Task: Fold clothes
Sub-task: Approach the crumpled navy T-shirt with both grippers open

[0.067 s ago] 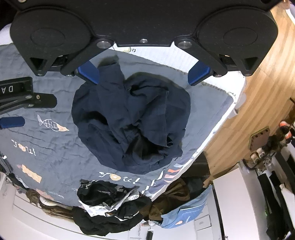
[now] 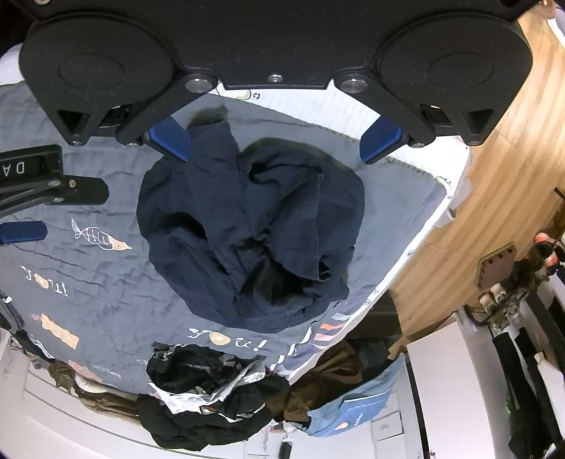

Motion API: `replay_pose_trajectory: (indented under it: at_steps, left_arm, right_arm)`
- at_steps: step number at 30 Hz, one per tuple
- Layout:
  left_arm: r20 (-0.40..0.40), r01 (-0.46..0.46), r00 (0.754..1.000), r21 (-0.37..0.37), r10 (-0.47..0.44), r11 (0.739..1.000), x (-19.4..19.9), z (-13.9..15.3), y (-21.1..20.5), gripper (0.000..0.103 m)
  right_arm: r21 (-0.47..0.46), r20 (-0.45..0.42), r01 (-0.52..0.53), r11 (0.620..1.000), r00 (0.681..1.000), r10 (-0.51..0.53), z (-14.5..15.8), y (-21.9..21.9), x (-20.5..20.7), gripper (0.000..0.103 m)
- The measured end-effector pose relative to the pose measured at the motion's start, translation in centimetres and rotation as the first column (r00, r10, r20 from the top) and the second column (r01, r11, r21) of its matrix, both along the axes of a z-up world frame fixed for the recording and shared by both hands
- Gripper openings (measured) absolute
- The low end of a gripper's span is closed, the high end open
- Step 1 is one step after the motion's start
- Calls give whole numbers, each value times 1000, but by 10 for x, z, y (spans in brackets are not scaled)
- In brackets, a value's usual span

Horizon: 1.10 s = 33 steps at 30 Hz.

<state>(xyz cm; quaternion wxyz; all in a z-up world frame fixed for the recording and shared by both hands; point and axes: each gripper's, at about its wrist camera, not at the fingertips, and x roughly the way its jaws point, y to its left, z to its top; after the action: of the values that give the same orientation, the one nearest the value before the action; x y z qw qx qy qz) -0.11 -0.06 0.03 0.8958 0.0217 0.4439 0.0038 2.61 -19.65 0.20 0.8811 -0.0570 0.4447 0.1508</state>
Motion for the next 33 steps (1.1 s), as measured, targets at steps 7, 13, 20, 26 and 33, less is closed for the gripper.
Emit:
replay_pose_trajectory:
  at_steps: [7,13,20,26,33]
  left_arm:
    - [8,0,1000,6,0,1000,1,2,-2,103]
    - [12,3,1000,-19,-2,1000,-1,4,1,103]
    - [19,5,1000,-65,-3,998,-1,5,5,103]
    - [34,8,999,-69,-6,998,-3,7,4,103]
    - [51,26,998,-63,-23,998,-3,9,4,103]
  right_arm:
    - [10,-5,3,1000,1000,-3,-1,0,2,103]
    - [13,3,3,1000,1000,-3,2,-1,-1,103]
    - [22,4,6,1000,1000,-6,5,-2,-1,103]
    - [21,5,4,1000,1000,-4,6,-1,-2,103]
    - [39,-4,7,999,1000,-7,7,-1,-1,103]
